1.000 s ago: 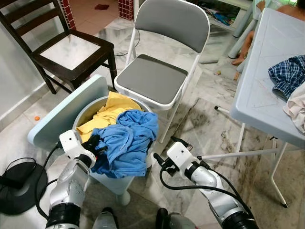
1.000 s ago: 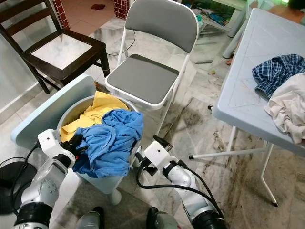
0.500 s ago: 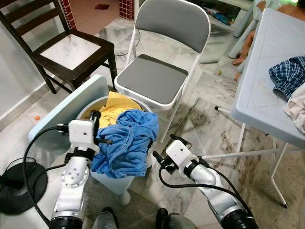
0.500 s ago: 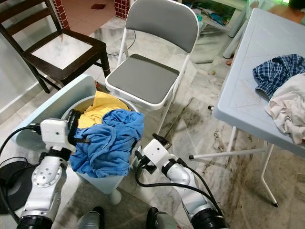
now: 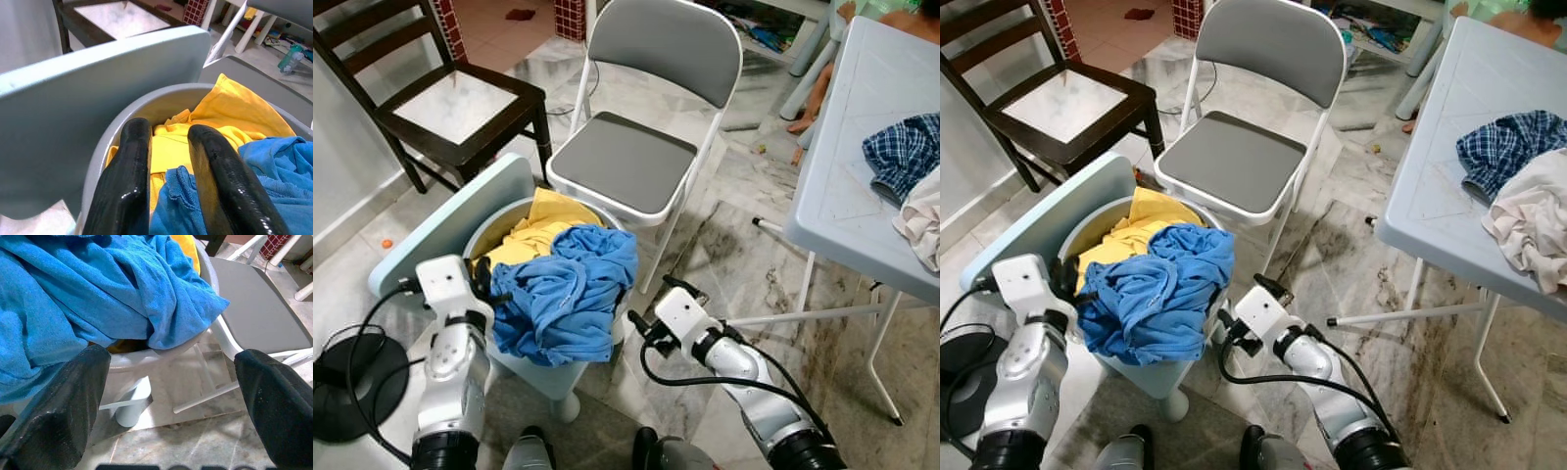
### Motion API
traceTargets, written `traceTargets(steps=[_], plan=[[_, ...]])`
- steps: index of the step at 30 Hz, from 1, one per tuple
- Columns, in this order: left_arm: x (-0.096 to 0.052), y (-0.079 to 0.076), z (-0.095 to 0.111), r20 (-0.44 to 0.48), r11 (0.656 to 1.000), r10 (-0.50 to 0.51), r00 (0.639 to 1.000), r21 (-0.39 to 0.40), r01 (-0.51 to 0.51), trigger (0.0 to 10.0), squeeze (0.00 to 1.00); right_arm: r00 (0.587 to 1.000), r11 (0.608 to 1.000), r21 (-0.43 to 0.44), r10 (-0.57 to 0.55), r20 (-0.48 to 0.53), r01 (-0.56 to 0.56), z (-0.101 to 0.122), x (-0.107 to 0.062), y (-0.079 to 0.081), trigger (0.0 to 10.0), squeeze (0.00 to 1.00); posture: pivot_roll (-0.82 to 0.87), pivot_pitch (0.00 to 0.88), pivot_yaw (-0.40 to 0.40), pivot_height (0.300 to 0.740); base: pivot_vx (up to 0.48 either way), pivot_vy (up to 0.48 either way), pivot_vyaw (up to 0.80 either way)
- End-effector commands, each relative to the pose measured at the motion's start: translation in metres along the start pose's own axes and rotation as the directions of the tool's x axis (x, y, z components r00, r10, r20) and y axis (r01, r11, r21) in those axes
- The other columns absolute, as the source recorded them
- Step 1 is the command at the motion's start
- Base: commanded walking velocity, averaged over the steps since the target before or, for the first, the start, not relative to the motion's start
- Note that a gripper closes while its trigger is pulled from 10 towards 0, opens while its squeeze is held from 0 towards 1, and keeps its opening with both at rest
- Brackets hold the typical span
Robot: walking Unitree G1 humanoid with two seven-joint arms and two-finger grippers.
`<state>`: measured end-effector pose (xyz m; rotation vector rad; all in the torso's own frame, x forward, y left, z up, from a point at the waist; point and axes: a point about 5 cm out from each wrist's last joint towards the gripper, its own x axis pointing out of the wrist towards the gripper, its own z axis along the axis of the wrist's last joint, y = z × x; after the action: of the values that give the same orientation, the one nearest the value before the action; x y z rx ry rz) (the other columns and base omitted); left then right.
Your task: Hang hanger
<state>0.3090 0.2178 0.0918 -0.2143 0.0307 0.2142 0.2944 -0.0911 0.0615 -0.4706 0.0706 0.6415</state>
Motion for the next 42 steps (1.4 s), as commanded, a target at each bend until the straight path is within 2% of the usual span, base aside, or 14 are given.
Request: traceTargets(steps=[1,4,6,14,15,23,27,28,29,32,33,34,42], plan=[[-0.001,0.003,-0.009,-0.053,1.0,0.005,0.999,-0.019,-0.006,10.0,1.0,1.0,1.0,-0.002,0.004,-0.007,-0.004,-0.003,-0.003,0.002,10.0,0.0,0.17,0.228,-0.106,0.74,0.0,0.0,0.0],[0.006,0.001,-0.013,-0.122,0.996,-0.015,0.992,-0.089,0.004,10.0,1.0,1.0,1.0,-0.003,0.006,-0.005,-0.006,-0.002,-0.003,0.002,10.0,0.0,0.17,0.228,-0.105,0.74,0.0,0.0,0.0],[0.008,-0.001,-0.015,-0.146,0.994,-0.026,0.989,-0.106,0.01,10.0,1.0,1.0,1.0,-0.003,0.007,-0.005,-0.007,-0.002,-0.003,0.003,10.0,0.0,0.16,0.228,-0.104,0.74,0.0,0.0,0.0],[0.008,-0.005,-0.019,-0.2,0.992,-0.052,0.978,-0.124,0.027,10.0,1.0,1.0,1.0,0.002,0.003,-0.006,-0.003,-0.003,-0.004,0.004,10.0,0.0,0.16,0.23,-0.095,0.74,0.0,0.0,0.0],[0.007,-0.004,-0.024,-0.238,0.992,-0.037,0.971,-0.122,0.007,10.0,1.0,1.0,1.0,0.004,0.002,-0.007,-0.002,-0.003,-0.004,0.004,10.0,0.0,0.16,0.23,-0.093,0.74,0.0,0.0,0.0],[0.003,-0.001,-0.037,-0.329,0.99,-0.035,0.944,-0.141,-0.012,10.0,1.0,1.0,1.0,0.009,0.001,-0.011,-0.001,-0.005,-0.006,0.005,10.0,0.0,0.16,0.231,-0.091,0.74,0.0,0.0,0.0],[0.002,-0.002,-0.037,-0.333,0.988,-0.048,0.942,-0.154,-0.004,10.0,1.0,1.0,1.0,0.009,0.0,-0.012,0.0,-0.005,-0.006,0.004,10.0,0.0,0.16,0.233,-0.092,0.74,0.0,0.0,0.0],[0.002,-0.002,-0.037,-0.337,0.987,-0.056,0.94,-0.161,0.001,6.0,1.0,1.0,1.0,0.008,0.0,-0.012,0.0,-0.004,-0.005,0.004,10.0,0.0,0.16,0.233,-0.092,0.74,0.0,0.0,0.0],[0.002,-0.003,-0.037,-0.335,0.986,-0.066,0.94,-0.168,0.009,0.0,1.0,1.0,1.0,0.007,0.0,-0.011,0.0,-0.004,-0.005,0.004,10.0,0.0,0.16,0.232,-0.092,0.74,0.0,0.0,0.0],[0.002,-0.004,-0.036,-0.334,0.984,-0.071,0.94,-0.18,0.01,0.0,1.0,1.0,1.0,0.007,0.0,-0.011,0.0,-0.004,-0.005,0.004,10.0,0.0,0.16,0.232,-0.092,0.74,0.0,0.0,0.0],[0.001,-0.003,-0.037,-0.341,0.983,-0.054,0.938,-0.182,-0.01,0.0,0.86,1.0,1.0,0.007,0.0,-0.011,0.0,-0.004,-0.005,0.004,10.0,0.0,0.16,0.232,-0.092,0.74,0.0,0.0,0.0],[0.001,-0.002,-0.037,-0.346,0.982,-0.05,0.937,-0.186,-0.017,0.0,0.0,1.0,1.0,0.007,0.0,-0.011,0.0,-0.004,-0.005,0.004,10.0,0.0,0.16,0.232,-0.092,0.74,0.0,0.0,0.0],[-0.012,0.001,-0.049,-0.388,0.981,-0.019,0.921,-0.185,-0.058,0.0,0.0,1.0,1.0,0.007,-0.001,-0.011,0.001,-0.004,-0.004,0.004,10.0,0.0,0.17,0.233,-0.091,0.74,0.0,0.0,0.0]])
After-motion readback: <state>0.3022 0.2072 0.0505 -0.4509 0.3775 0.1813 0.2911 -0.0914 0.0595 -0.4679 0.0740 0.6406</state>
